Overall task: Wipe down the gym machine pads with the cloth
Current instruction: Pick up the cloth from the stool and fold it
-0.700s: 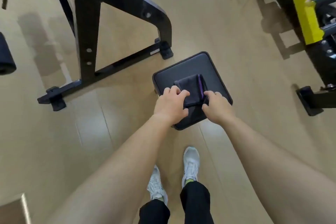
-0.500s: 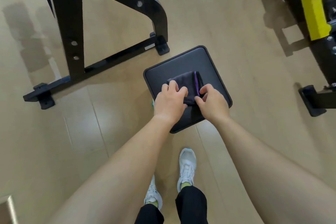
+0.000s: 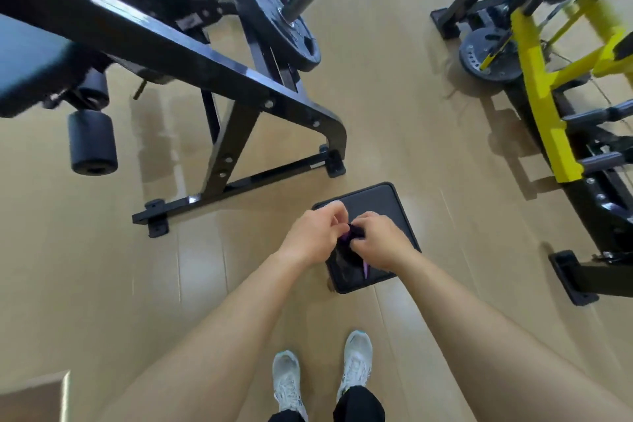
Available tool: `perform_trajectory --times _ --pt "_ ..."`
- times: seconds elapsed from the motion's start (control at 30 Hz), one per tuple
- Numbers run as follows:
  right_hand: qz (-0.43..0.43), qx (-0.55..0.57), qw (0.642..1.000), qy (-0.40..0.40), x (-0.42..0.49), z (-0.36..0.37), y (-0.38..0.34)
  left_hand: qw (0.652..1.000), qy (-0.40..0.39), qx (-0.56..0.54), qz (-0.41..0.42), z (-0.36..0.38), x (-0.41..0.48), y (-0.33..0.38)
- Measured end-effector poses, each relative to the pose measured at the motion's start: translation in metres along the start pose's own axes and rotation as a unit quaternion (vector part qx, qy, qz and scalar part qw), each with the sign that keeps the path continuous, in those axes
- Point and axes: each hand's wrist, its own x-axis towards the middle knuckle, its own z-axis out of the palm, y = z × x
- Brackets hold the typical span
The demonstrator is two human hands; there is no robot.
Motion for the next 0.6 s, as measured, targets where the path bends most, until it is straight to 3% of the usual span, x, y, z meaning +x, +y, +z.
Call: perform_trajectory --times 0.17,0.3,0.6 --pt "-0.060 0.001 0.997 -0.046 -0.055 -0.056 -0.109 0.988 0.067 -0.124 -0.058 -0.102 -0.074 0.013" --pt "-0.110 0.002 0.993 -0.035 -0.090 -0.065 -0.201 0.964 0.125 -0.222 -0.072 -0.173 -0.144 -0.005" --pt "-0.194 0.009 0.981 -0.008 -0.131 -0.018 -0.412 0.966 0.079 -0.247 -0.015 -0.318 -0.261 -0.101"
